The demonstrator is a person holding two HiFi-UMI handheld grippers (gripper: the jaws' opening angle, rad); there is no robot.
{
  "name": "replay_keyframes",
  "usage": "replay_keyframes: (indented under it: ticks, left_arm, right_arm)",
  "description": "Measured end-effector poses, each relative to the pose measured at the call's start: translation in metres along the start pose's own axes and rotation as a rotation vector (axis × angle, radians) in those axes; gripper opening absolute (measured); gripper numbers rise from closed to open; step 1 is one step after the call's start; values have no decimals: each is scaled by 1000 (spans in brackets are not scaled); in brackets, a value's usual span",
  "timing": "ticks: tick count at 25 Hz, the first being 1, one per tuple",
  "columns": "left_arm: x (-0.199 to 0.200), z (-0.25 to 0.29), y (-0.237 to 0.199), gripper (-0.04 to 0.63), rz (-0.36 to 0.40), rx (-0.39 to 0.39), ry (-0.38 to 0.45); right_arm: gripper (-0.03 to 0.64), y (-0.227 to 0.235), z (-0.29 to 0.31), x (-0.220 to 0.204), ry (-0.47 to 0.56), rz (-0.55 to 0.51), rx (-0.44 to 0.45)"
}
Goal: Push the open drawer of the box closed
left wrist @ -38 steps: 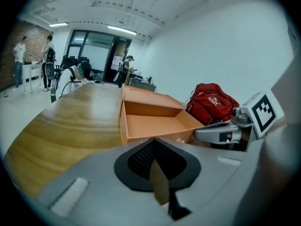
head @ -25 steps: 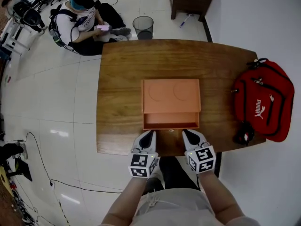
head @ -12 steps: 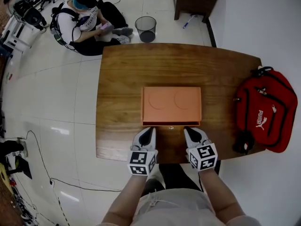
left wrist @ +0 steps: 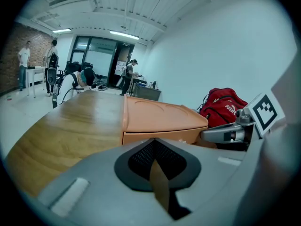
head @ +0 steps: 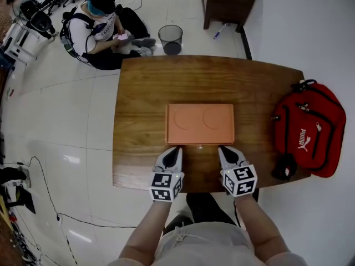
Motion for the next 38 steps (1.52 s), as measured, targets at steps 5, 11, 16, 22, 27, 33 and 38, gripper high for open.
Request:
replay_keyframes:
  ticks: [5, 11, 16, 22, 27, 33, 38]
  left_arm:
    - [18, -25, 19, 5, 49, -56, 47]
    - [78, -90, 57, 5, 177, -123, 233]
    - [115, -161, 82, 5, 257, -120, 343]
    - [123, -247, 105, 5, 270, -139, 453]
    - [120, -318, 128, 5, 293, -185, 552]
    - [100, -370, 148, 5, 307, -215, 568]
    - [84, -396, 151, 5, 295, -238, 543]
  right_arm:
    - [3, -11, -25, 20, 73, -39, -31]
    - [3, -57, -88, 70, 271, -187, -71]
    - [3, -98, -151, 91, 409, -244, -86]
    - [3, -144, -223, 84, 481, -283, -100]
    - [3, -183, -275, 75, 527, -301, -94]
    - [3, -216, -321, 45, 526, -287, -86]
    - [3, -239, -334, 22, 506, -275, -54]
Point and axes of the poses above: the fingertips, and each gripper's own axes: z forward along the fingers, y to its right, x out of its top, the point moved 2 cm from there along -z, backward along the fingers, and after that the axes turned 11 degrees about y, right-handed, at the moved point
